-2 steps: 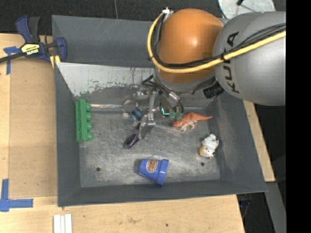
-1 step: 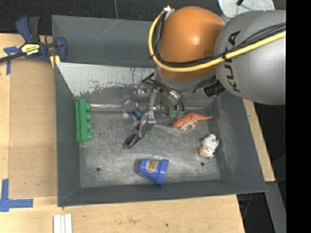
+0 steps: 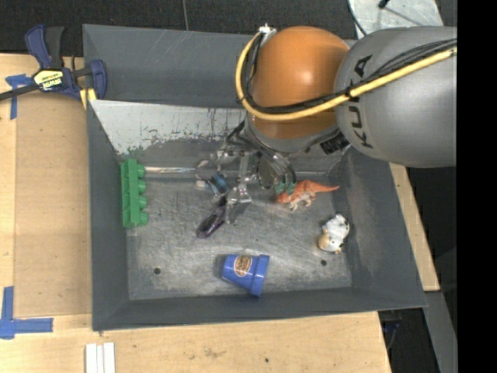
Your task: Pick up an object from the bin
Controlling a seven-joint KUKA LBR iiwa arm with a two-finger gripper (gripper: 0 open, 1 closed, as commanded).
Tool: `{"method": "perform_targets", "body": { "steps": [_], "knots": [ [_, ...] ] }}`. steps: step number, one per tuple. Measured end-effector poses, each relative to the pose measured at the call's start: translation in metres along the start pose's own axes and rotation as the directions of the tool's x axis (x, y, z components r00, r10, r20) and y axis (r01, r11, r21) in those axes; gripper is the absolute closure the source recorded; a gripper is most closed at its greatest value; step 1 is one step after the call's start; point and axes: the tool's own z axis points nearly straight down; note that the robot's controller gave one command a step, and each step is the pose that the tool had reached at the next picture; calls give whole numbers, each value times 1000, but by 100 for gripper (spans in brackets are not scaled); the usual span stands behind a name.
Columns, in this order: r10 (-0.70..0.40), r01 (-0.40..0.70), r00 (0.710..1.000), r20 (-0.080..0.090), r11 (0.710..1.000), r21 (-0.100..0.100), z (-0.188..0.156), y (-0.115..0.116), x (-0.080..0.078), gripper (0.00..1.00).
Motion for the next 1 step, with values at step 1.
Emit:
{"method": "perform_targets", "body": {
  "steps": [1],
  "knots": [
    [-176,176,984,1,984,1,72,-22,-14,0]
  ]
}}
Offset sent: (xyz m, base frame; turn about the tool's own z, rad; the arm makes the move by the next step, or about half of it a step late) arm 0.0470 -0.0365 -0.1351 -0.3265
